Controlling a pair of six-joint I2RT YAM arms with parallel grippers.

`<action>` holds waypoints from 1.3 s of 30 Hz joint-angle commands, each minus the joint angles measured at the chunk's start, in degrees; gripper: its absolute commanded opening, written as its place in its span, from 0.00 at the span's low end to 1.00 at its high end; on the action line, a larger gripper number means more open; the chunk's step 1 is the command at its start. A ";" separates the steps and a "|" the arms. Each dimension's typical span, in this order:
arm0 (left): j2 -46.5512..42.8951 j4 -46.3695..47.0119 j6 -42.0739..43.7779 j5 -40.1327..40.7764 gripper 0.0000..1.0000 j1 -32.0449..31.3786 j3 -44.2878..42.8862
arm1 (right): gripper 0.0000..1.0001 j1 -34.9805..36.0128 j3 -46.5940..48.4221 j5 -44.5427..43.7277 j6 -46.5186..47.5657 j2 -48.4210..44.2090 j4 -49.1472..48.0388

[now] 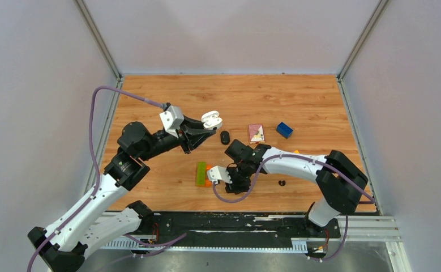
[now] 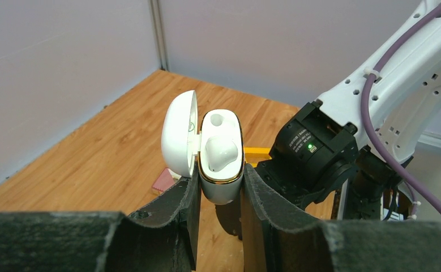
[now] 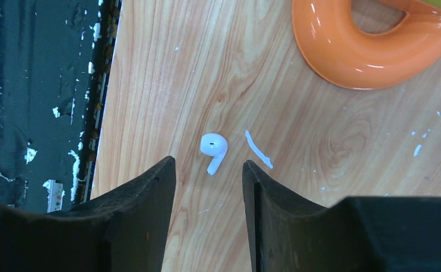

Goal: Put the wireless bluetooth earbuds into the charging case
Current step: Pick up the earbud from the center of the board.

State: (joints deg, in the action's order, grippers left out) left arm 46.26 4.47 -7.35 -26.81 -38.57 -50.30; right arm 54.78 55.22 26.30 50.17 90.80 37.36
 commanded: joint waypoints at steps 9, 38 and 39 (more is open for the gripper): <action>-1.61 1.33 0.35 0.35 0.00 -0.11 0.91 | 0.43 3.68 -0.20 -1.34 3.56 3.06 -4.54; -1.76 1.47 0.00 -0.08 0.00 -0.12 0.99 | 0.38 4.81 -1.13 -7.68 3.79 4.95 -3.40; -1.83 1.57 -0.09 -0.09 0.00 -0.11 1.12 | 0.37 4.78 -1.21 -7.94 3.78 4.99 -3.40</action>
State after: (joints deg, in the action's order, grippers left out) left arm 44.77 4.29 -7.25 -26.50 -38.57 -49.41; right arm 59.46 54.78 21.93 53.43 95.42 34.02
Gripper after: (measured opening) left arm 0.345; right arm 0.383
